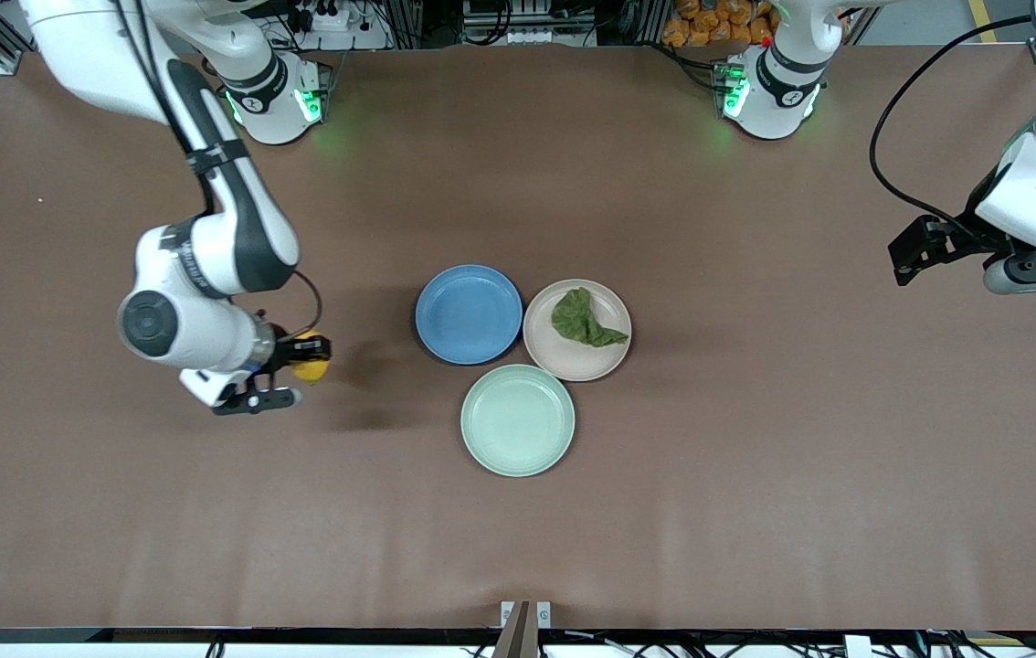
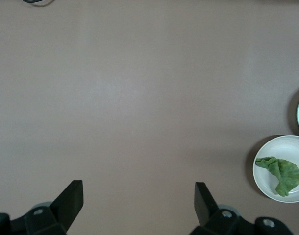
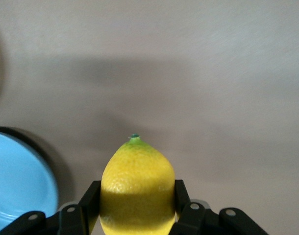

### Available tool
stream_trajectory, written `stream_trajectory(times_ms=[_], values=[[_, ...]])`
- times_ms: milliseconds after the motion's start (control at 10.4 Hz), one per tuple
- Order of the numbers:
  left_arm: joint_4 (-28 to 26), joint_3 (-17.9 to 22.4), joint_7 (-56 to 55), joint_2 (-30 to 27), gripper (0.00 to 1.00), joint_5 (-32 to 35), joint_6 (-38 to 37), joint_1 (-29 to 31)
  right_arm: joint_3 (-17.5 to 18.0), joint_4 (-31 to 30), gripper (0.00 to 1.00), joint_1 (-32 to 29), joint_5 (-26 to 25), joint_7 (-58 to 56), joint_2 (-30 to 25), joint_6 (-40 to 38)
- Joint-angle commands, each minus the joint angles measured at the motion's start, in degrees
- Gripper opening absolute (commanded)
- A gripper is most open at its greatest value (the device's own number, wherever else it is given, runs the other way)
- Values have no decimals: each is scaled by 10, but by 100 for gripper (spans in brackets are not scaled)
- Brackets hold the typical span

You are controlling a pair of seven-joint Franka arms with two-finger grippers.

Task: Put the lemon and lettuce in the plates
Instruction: 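Carry the lemon with the right gripper over the blue plate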

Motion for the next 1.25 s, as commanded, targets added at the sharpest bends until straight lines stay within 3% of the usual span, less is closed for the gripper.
stream_trajectory(times_ms=[0,386,1061,1158], values=[[8,5,24,-3,100,-19,-13,-4,-3,-19,0,56,10,66,-16,-1],[6,35,82,-9,100,-104,-34,-3,-4,-16,0,137,8,178,1,14],[8,35,27,-18,100,-65,-46,-14,-3,21,0,195,11,294,73,73],[7,37,26,-18,100,-65,-49,-14,-3,24,25,199,12,304,81,84]])
